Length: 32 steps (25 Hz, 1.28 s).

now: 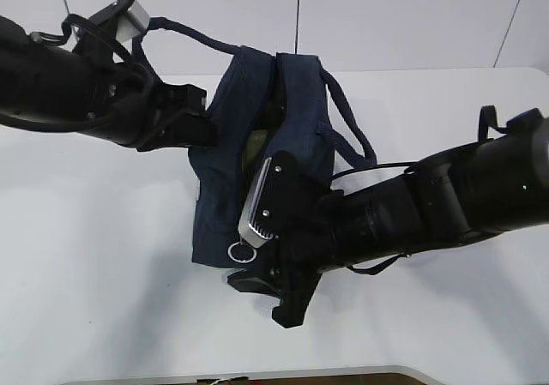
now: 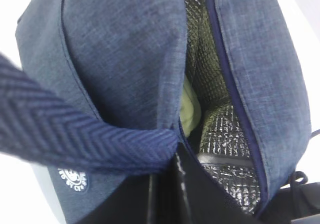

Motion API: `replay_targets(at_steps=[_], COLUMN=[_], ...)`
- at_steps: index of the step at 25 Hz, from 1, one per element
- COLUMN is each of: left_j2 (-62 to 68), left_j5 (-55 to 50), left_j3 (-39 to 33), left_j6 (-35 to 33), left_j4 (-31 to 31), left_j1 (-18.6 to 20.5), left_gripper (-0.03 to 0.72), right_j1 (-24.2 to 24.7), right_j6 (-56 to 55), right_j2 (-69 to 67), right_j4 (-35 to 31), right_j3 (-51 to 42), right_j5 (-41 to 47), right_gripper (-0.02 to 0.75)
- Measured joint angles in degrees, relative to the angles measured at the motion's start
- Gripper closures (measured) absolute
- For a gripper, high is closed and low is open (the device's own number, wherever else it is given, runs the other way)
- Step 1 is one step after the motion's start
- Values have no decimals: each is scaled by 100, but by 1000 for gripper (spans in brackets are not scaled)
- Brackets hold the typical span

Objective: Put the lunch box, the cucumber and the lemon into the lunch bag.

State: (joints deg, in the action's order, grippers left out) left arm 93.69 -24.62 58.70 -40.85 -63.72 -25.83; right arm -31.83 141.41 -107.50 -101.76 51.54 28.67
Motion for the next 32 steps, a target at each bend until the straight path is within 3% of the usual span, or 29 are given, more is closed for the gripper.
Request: replay_targets(at_steps=[32], left_j2=[0], left_j5=[-54], left_j3=[0], left_j6=[0], left_j4=[0], left_j1=[0], left_gripper=[694], right_j1=[0], right_j6=[-391], right_j2=[-396], right_j4=[12], right_j3=[408], right_j5=[399], right_gripper=[342])
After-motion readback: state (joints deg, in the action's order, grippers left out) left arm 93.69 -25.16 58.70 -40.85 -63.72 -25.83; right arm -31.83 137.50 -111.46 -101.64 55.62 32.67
